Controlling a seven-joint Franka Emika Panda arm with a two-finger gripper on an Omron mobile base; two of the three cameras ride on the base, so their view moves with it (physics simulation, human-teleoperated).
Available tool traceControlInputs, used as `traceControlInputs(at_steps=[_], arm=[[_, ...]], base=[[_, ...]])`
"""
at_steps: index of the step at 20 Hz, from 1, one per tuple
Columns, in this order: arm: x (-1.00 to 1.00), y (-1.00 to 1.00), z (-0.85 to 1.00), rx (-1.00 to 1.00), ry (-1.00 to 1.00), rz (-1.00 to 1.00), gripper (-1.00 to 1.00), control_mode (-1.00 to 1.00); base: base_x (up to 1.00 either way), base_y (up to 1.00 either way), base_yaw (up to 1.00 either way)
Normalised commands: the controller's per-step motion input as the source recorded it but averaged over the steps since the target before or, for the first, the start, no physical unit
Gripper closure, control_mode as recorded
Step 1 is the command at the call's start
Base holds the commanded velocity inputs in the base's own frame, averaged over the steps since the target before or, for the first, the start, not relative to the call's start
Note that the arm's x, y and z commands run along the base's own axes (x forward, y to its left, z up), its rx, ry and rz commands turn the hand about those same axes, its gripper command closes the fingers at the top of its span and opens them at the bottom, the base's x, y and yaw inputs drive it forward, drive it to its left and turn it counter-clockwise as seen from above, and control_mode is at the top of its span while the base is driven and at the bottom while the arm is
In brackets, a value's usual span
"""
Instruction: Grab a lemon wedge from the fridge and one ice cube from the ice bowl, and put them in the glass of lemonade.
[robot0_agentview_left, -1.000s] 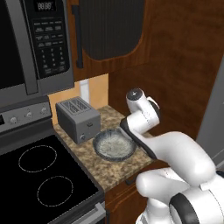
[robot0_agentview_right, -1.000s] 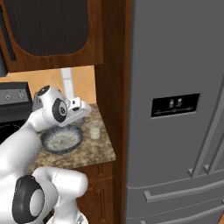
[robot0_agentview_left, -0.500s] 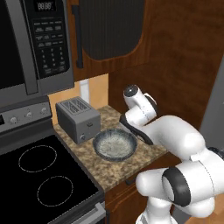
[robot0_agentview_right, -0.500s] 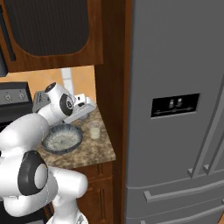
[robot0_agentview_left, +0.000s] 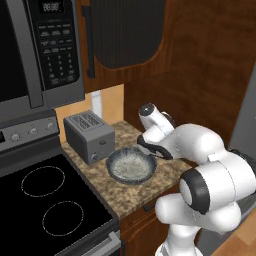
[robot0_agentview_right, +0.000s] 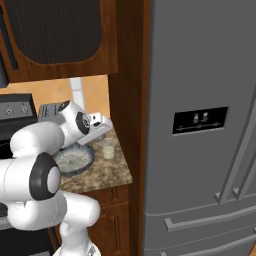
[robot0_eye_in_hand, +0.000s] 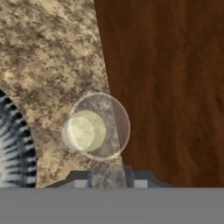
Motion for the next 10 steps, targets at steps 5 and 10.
traceControlInputs(at_steps=[5,10], arm=[[0.21,-0.05,-0.15,0.0,0.0,-0.01,1.0,-1.0],[0.23,-0.03,-0.27,-0.02,0.0,0.0,1.0,-1.0]], base=[[0.0,0.0,0.0],[0.0,0.0,0.0]])
